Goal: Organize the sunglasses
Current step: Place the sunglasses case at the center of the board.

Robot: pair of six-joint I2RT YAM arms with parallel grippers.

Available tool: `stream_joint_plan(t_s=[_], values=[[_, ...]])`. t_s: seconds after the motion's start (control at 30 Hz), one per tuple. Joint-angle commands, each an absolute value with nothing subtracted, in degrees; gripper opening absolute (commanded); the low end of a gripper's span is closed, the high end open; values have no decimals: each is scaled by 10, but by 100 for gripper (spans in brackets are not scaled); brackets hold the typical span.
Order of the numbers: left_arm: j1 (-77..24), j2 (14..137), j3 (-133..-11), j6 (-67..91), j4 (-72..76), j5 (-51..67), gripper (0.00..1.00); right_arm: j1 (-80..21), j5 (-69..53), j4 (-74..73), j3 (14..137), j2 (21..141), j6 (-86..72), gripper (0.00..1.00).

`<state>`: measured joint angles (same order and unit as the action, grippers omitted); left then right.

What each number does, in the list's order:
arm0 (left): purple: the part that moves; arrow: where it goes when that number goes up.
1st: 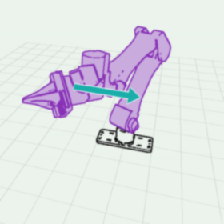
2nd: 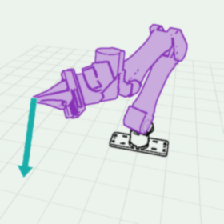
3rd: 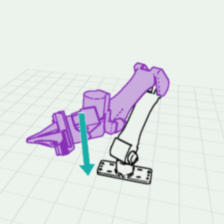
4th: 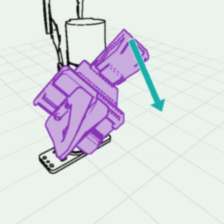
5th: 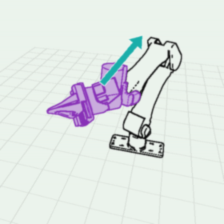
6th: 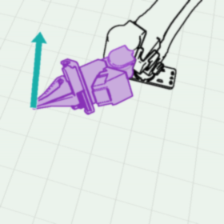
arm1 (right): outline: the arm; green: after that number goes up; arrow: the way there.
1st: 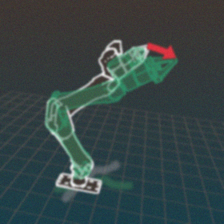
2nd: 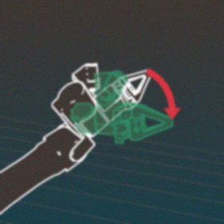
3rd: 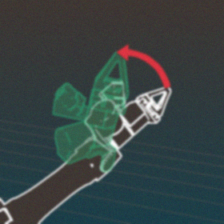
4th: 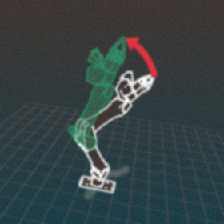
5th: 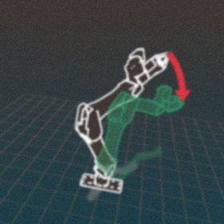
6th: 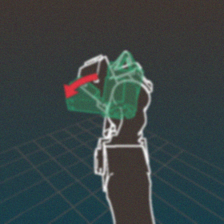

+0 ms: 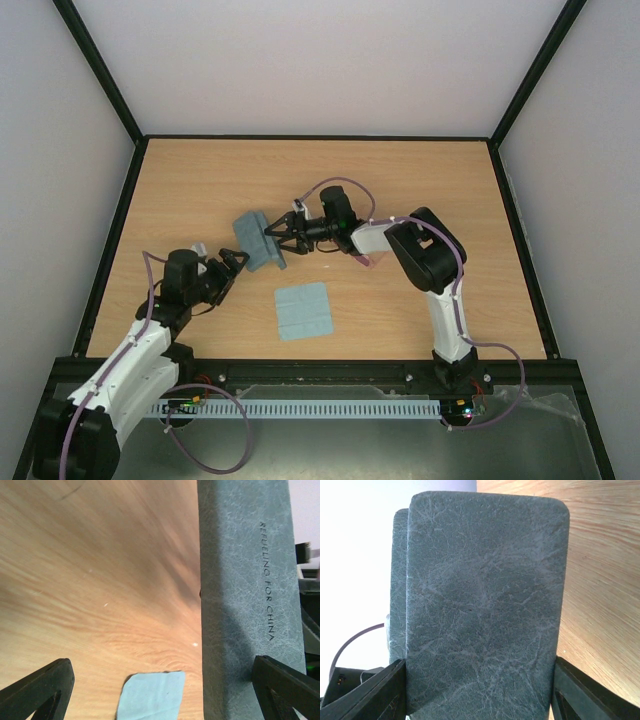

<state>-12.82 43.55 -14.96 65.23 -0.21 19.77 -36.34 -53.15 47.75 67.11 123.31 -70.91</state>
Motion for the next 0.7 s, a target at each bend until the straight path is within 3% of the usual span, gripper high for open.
stream_joint_plan(t_s=[0.0,0.47,0.67], values=[[-126,458,-145,683,111,178,100,-362,-574,631,667,1259,-798,44],[-125,541,-100,762,321,156,100,-363,-579,674,678,1295,-832,44],[-126,596,-132,771,378,144,100,-366,-573,586,687,1289,-770,47]])
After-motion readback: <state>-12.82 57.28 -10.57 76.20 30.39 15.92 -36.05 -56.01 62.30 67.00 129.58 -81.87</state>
